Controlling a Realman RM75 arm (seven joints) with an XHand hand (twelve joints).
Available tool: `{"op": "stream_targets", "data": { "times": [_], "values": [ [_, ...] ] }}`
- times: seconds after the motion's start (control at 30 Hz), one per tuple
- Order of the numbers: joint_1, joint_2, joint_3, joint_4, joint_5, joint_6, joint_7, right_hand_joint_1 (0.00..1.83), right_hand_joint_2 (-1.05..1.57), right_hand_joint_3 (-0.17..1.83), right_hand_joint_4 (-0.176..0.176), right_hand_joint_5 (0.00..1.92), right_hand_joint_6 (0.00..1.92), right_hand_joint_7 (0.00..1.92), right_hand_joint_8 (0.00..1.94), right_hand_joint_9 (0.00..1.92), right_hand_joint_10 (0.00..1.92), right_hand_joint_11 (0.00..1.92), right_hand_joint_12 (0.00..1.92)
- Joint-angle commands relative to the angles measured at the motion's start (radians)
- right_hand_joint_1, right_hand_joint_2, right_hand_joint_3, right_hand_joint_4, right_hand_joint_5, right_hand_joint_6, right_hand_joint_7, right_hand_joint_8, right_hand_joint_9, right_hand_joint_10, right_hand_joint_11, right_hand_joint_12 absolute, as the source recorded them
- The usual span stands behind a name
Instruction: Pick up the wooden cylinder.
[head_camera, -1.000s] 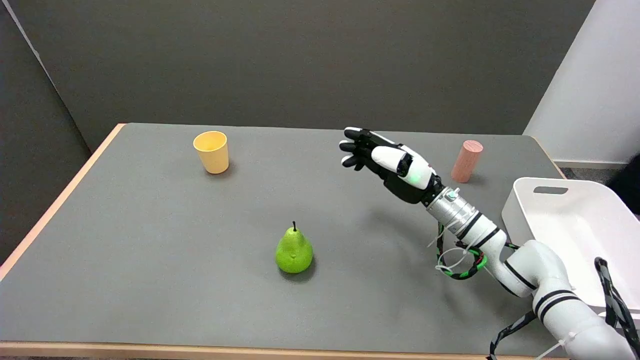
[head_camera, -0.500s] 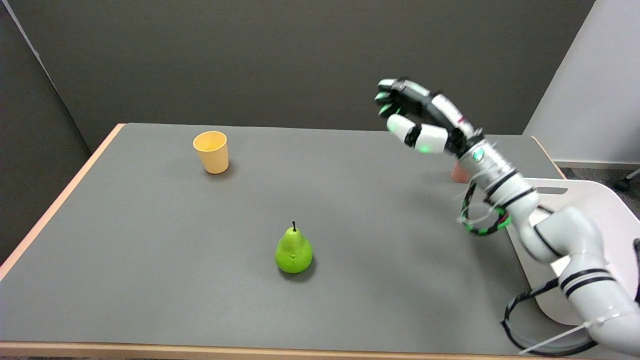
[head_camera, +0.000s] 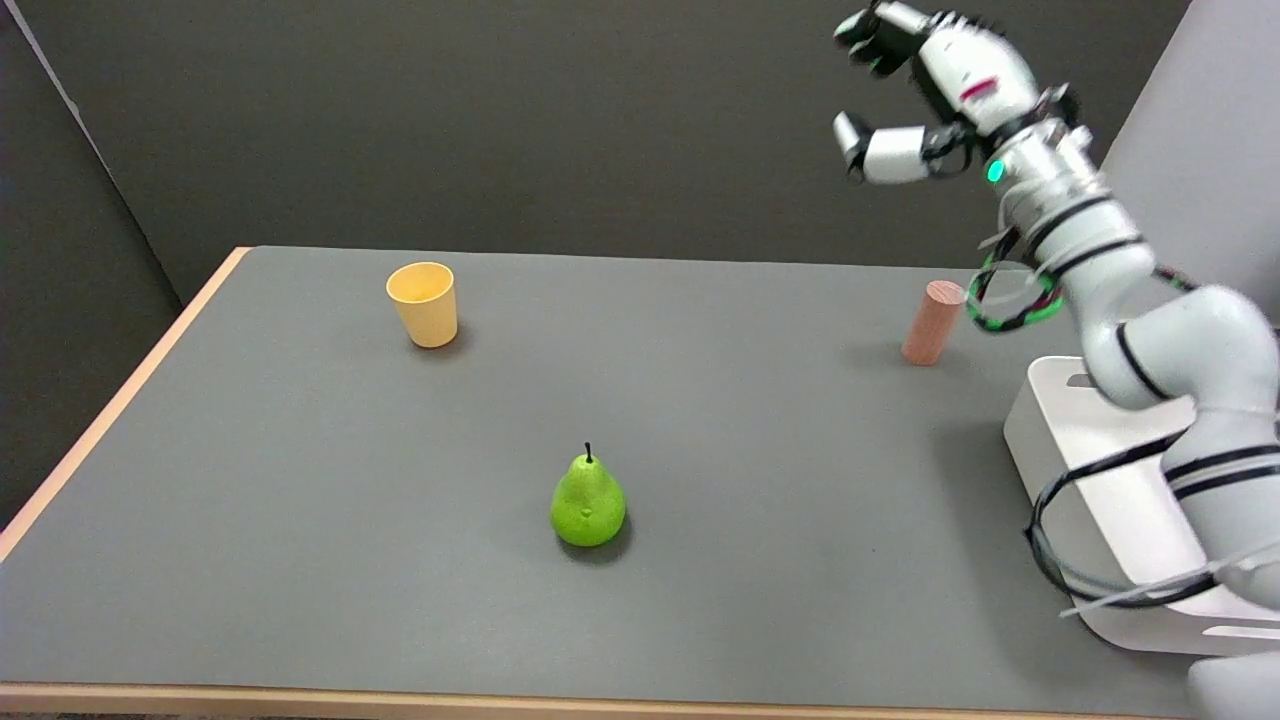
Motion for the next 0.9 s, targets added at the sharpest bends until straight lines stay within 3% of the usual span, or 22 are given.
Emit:
{"op": "stream_targets", "data": {
  "times": [0.03, 0.17, 0.43, 0.9],
  "values": [
    [0.087, 0.298, -0.118, 0.234, 0.004, 0.663, -0.368, 0.78, 0.67, 0.93, 0.031, 0.32, 0.58, 0.48, 0.52, 0.42, 0.97, 0.29, 1.82],
    [-0.008, 0.346, -0.122, 0.236, 0.005, 0.770, -0.333, 0.75, 0.65, 0.94, 0.037, 0.31, 0.57, 0.47, 0.52, 0.41, 0.96, 0.32, 1.79],
    [-0.167, 0.326, -0.086, 0.257, 0.005, 0.845, -0.315, 0.69, 0.65, 0.93, 0.040, 0.31, 0.56, 0.46, 0.50, 0.41, 0.96, 0.35, 1.76],
    [-0.162, 0.306, -0.327, 0.275, 0.006, 0.877, -0.228, 0.52, 0.62, 0.90, 0.059, 0.32, 0.59, 0.49, 0.52, 0.42, 0.97, 0.44, 1.71]
  ]
}}
